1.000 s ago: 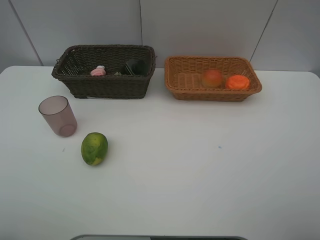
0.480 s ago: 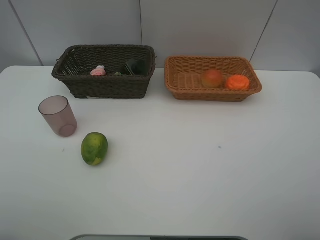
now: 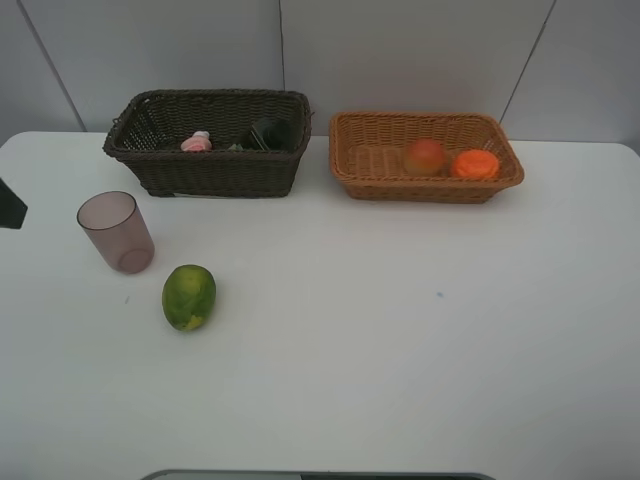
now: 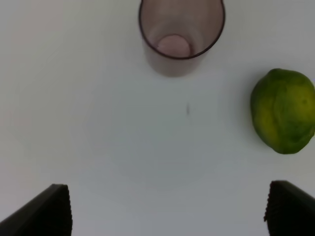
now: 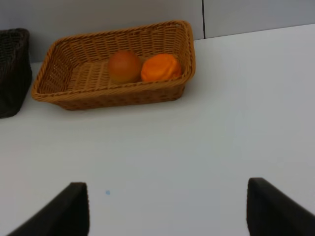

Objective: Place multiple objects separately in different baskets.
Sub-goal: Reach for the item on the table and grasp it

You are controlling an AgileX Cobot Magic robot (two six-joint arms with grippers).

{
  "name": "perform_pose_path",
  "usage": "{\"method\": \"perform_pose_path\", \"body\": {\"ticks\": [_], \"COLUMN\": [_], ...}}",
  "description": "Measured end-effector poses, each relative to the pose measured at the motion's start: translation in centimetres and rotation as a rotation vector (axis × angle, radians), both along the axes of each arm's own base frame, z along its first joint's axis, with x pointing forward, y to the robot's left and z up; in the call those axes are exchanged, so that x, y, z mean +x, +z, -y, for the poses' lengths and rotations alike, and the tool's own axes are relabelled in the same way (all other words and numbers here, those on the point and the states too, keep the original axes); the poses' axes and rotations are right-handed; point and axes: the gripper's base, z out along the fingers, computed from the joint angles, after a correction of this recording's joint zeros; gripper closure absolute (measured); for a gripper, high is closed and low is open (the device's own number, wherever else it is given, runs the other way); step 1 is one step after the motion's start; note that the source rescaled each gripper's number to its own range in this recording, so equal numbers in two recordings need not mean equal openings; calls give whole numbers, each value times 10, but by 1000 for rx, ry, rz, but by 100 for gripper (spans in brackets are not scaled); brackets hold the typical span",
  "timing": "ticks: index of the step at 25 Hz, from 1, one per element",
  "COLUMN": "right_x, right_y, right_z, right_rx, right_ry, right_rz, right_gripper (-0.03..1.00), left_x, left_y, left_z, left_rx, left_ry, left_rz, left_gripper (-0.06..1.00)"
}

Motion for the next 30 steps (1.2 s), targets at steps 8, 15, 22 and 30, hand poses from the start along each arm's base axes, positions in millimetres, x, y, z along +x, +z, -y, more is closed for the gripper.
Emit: {"method": "perform_pose_path", "body": {"ticks": [8, 15, 22, 30], "right_x": [0, 0, 0, 0], "right_y": [0, 0, 0, 0], "right_z": [0, 0, 0, 0], "right_rx": [0, 0, 0, 0], "right_ry": [0, 0, 0, 0], "right_rz": [0, 0, 2, 3], "right_gripper": [45, 45, 45, 45], "left_x": [77, 102, 113, 120], "left_y": [-34, -69, -81, -106], "left_z": [51, 71, 74, 77], "left_rx": [124, 140, 145, 163], "left_ry": [-192, -245, -262, -264], "left_rz": [-159, -177, -137, -188], "left_gripper": [-6, -6, -6, -6]}}
